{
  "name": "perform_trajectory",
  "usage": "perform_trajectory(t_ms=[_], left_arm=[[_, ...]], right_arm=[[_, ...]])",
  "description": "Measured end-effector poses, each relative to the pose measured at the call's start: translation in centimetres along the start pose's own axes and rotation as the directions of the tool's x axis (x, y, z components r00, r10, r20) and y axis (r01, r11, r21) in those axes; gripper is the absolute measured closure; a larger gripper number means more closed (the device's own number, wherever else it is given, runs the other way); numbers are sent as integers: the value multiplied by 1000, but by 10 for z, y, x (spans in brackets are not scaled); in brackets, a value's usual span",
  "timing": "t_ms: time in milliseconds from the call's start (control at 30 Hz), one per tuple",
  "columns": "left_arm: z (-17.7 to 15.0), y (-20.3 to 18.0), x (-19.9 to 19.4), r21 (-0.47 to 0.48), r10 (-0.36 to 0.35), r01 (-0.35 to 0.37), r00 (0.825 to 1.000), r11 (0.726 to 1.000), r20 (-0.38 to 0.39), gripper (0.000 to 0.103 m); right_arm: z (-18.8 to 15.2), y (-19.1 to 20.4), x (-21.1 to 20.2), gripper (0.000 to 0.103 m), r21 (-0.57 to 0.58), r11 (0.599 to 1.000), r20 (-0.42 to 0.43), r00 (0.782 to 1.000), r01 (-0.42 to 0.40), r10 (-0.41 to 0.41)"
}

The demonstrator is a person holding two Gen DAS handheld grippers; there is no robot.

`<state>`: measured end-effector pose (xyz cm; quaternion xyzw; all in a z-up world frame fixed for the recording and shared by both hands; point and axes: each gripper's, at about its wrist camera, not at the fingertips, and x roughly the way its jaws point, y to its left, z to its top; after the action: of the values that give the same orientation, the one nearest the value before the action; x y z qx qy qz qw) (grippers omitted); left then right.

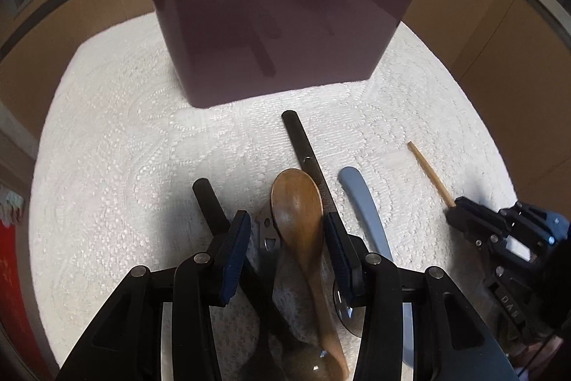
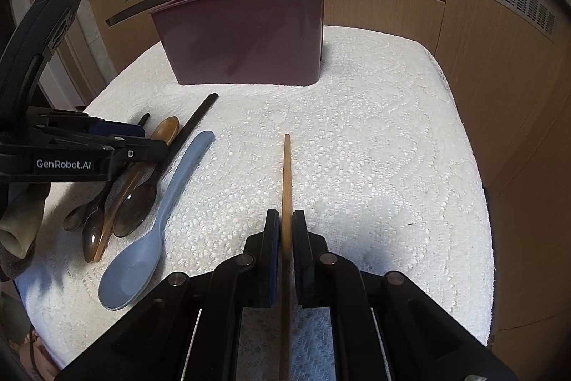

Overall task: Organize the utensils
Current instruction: 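Grasp the wooden spoon with the left tool while the right tool lifts the chopstick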

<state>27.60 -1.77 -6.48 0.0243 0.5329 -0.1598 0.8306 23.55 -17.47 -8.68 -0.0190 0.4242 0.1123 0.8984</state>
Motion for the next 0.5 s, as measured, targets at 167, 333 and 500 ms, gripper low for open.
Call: perform_trajectory(t_ms=[167, 333, 500], left_arm=[[11, -8, 9, -1, -19, 19, 1000, 1000, -4, 64], [12, -16, 6, 24, 25, -26, 999, 999, 41, 72], [-14, -14, -36, 9, 29, -31, 980, 999, 199, 72]], right_arm=[[-1, 3, 0, 94, -13, 1000, 3, 1000, 8, -8], [0, 0, -1, 94, -6, 1000, 5, 1000, -1, 1], [1, -10, -10, 75, 31, 999, 40, 999, -37, 36]])
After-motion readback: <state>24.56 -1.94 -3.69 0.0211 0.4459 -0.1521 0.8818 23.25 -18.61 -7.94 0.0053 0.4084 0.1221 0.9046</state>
